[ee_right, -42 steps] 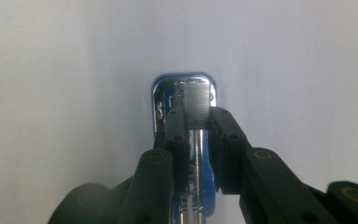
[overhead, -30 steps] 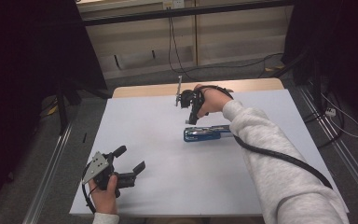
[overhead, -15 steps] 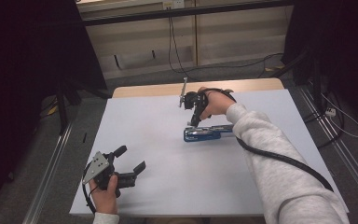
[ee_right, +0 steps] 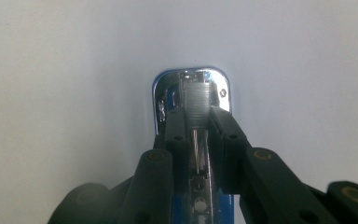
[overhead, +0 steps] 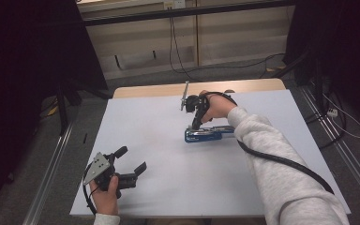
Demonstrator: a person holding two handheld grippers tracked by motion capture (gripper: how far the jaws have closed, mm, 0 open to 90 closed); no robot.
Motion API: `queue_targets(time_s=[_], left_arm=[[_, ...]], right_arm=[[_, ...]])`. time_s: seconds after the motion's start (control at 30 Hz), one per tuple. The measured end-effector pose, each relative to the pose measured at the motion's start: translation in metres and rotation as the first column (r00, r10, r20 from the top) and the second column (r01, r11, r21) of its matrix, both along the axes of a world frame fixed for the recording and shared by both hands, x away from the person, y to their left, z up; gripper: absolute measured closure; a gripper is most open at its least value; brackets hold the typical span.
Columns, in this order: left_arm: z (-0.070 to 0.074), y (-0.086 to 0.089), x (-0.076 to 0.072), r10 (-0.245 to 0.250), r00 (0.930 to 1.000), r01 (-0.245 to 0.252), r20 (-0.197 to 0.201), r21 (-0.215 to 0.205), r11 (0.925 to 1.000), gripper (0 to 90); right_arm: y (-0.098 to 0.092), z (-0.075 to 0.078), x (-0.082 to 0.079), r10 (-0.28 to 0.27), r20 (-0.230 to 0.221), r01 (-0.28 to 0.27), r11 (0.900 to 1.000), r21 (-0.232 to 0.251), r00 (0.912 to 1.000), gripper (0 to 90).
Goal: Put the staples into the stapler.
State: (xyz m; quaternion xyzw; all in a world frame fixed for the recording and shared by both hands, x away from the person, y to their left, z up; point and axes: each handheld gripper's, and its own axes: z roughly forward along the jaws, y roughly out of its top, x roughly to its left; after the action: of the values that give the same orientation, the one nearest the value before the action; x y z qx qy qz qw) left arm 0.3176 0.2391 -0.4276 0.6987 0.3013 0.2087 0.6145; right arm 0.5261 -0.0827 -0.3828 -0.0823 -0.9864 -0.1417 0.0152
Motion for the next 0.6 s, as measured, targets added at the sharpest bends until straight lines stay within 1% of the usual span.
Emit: queue_targets(time_s=[0.03, 0.07, 0.1, 0.13, 0.17, 0.2, 0.23, 0.3, 0.33, 0.43, 0.47, 0.53, 0.57, 0.6], left_arm=[[0.0001, 0.0002, 0.0002, -0.001, 1.0000, 0.001, 0.003, 0.005, 1.0000, 3.5], [0.0000, -0.0008, -0.0001, 0.001, 1.0000, -0.001, 0.001, -0.003, 1.0000, 3.6], [-0.0003, -0.0001, 0.0003, -0.006, 1.0000, 0.006, -0.004, 0.007, 1.0000, 3.7], [-0.0003, -0.0001, 0.0003, -0.006, 1.0000, 0.006, -0.004, 0.007, 1.0000, 3.7], [-0.0001, -0.0008, 0.0001, -0.008, 1.0000, 0.008, -0.005, -0.003, 1.0000, 3.7], [0.0002, -0.0004, 0.0003, -0.006, 1.0000, 0.006, -0.001, 0.003, 1.0000, 3.7], [0.0002, -0.0006, -0.0001, -0.006, 1.0000, 0.006, -0.001, -0.004, 1.0000, 3.7], [0.0004, -0.0009, -0.0001, -0.002, 1.0000, 0.002, 0.000, -0.004, 1.0000, 3.7], [0.0002, -0.0012, -0.0003, -0.004, 1.0000, 0.004, -0.007, -0.009, 1.0000, 3.7], [0.0000, -0.0021, -0.0006, -0.010, 0.9999, 0.010, -0.009, -0.013, 0.9999, 3.7], [0.0001, -0.0022, -0.0008, -0.013, 0.9999, 0.013, -0.009, -0.010, 0.9999, 3.7], [0.0002, -0.0020, -0.0009, -0.012, 0.9999, 0.012, -0.008, -0.010, 0.9999, 3.7], [0.0004, -0.0012, -0.0003, -0.003, 1.0000, 0.003, 0.001, -0.006, 1.0000, 3.7], [0.0007, -0.0007, 0.0000, -0.006, 1.0000, 0.006, 0.007, 0.004, 1.0000, 3.7]], right_arm=[[-0.0005, -0.0011, -0.0001, 0.001, 0.000, -0.001, 1.000, -0.001, 1.0000, 78.6], [-0.0008, -0.0021, -0.0003, -0.002, -0.004, 0.002, 1.000, 0.002, 1.0000, 78.6], [-0.0019, -0.0038, 0.0001, -0.001, -0.003, 0.001, 1.000, 0.000, 1.0000, 78.6], [-0.0019, -0.0038, 0.0001, -0.001, -0.003, 0.001, 1.000, 0.000, 1.0000, 78.6], [-0.0023, -0.0046, 0.0002, 0.000, -0.002, 0.000, 1.000, 0.005, 1.0000, 78.6], [-0.0027, -0.0051, 0.0002, -0.005, -0.003, 0.005, 1.000, 0.006, 1.0000, 78.6], [-0.0029, -0.0054, 0.0000, -0.008, -0.005, 0.009, 1.000, 0.004, 1.0000, 78.6], [-0.0034, -0.0066, 0.0002, -0.007, -0.006, 0.007, 1.000, 0.005, 1.0000, 78.6], [-0.0035, -0.0071, 0.0003, -0.005, -0.007, 0.005, 1.000, 0.007, 1.0000, 78.6], [-0.0033, -0.0080, -0.0003, -0.009, -0.007, 0.009, 1.000, 0.004, 0.9999, 78.6], [-0.0029, -0.0087, -0.0003, 0.001, -0.003, -0.001, 1.000, 0.008, 1.0000, 78.6], [-0.0028, -0.0086, -0.0003, -0.002, -0.003, 0.002, 1.000, 0.009, 1.0000, 78.6], [-0.0025, -0.0085, -0.0002, 0.001, -0.004, -0.001, 1.000, 0.006, 1.0000, 78.6], [-0.0023, -0.0085, 0.0002, 0.002, 0.001, -0.002, 1.000, 0.009, 1.0000, 78.6]])
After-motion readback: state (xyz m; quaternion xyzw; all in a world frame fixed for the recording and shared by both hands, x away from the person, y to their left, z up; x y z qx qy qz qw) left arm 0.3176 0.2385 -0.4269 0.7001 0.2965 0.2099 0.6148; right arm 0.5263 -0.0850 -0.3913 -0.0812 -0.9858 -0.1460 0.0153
